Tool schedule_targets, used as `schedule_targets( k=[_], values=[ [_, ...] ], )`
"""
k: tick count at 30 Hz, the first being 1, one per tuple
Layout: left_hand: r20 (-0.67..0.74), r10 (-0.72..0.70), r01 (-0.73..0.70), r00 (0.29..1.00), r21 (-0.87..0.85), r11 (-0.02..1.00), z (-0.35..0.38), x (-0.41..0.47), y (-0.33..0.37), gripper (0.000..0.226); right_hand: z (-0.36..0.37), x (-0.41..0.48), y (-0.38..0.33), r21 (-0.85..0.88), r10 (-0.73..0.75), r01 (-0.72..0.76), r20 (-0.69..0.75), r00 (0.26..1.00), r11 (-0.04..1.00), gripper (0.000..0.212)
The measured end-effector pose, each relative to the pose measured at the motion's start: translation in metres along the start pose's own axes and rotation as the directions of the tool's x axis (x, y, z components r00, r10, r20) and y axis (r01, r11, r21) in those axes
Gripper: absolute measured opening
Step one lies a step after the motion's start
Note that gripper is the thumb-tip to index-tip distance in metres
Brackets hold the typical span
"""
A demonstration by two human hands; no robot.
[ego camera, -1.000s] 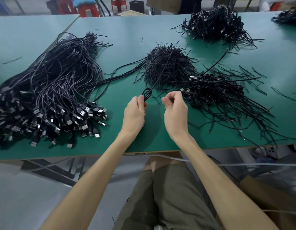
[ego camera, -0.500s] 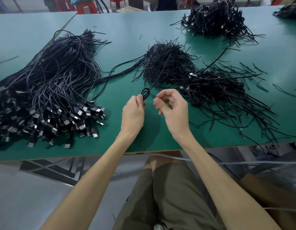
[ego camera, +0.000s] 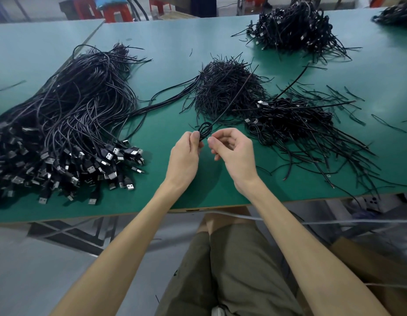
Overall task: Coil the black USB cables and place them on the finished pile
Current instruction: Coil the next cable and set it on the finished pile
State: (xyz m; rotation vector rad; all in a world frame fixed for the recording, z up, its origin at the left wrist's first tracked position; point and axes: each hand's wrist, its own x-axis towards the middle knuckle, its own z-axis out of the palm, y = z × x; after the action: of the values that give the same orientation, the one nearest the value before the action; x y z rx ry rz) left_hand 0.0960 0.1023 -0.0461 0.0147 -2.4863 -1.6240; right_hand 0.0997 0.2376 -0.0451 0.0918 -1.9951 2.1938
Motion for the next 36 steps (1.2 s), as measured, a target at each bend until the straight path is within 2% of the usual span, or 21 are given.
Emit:
schedule_targets(
  k=[5, 14, 17, 20, 23, 27, 31, 36],
  values=[
    [0.01, 0.039, -0.039, 0.999, -0.037, 0.999, 0.001, 0.0, 0.002, 0.041, 0.001, 0.0, -0.002, -0.056, 0.001, 0.0, 0.024, 1.0, 0.998, 0.012],
    [0.086, -0.026, 0.047, 0.996, -0.258, 0.965, -0.008, -0.002, 0.005, 0.042, 0.003, -0.002, -0.006, -0.077, 0.024, -0.016, 0.095, 0.995, 0.997, 0.028],
    [0.21, -0.007, 0.069, 0.978, -0.288, 0.955, -0.014, -0.001, 0.007, 0.043, 0.002, -0.002, -0.009, -0.053, 0.014, -0.006, 0.151, 0.988, 0.999, 0.03],
    [0.393, 0.033, 0.09, 0.919, -0.29, 0.953, -0.025, 0.0, 0.005, 0.042, 0.0, -0.003, -0.01, -0.021, -0.007, 0.012, 0.221, 0.975, 1.0, 0.034],
    [0.49, 0.031, 0.126, 0.871, -0.283, 0.951, -0.035, 0.002, 0.001, 0.038, 0.0, -0.003, -0.01, -0.061, -0.003, 0.02, 0.265, 0.964, 0.998, 0.031],
    [0.485, 0.011, 0.175, 0.874, -0.336, 0.926, -0.039, 0.003, 0.002, 0.031, 0.003, -0.004, -0.009, -0.157, 0.018, 0.02, 0.239, 0.971, 0.987, 0.025],
    [0.454, 0.007, 0.173, 0.891, -0.352, 0.92, -0.034, 0.001, 0.004, 0.043, 0.0, -0.001, -0.005, -0.311, -0.018, 0.08, 0.197, 0.98, 0.947, 0.027],
    [0.422, -0.031, 0.19, 0.906, -0.339, 0.922, -0.032, 0.0, 0.0, 0.037, 0.005, -0.004, -0.006, -0.32, 0.013, 0.055, 0.207, 0.978, 0.946, 0.013]
  ],
)
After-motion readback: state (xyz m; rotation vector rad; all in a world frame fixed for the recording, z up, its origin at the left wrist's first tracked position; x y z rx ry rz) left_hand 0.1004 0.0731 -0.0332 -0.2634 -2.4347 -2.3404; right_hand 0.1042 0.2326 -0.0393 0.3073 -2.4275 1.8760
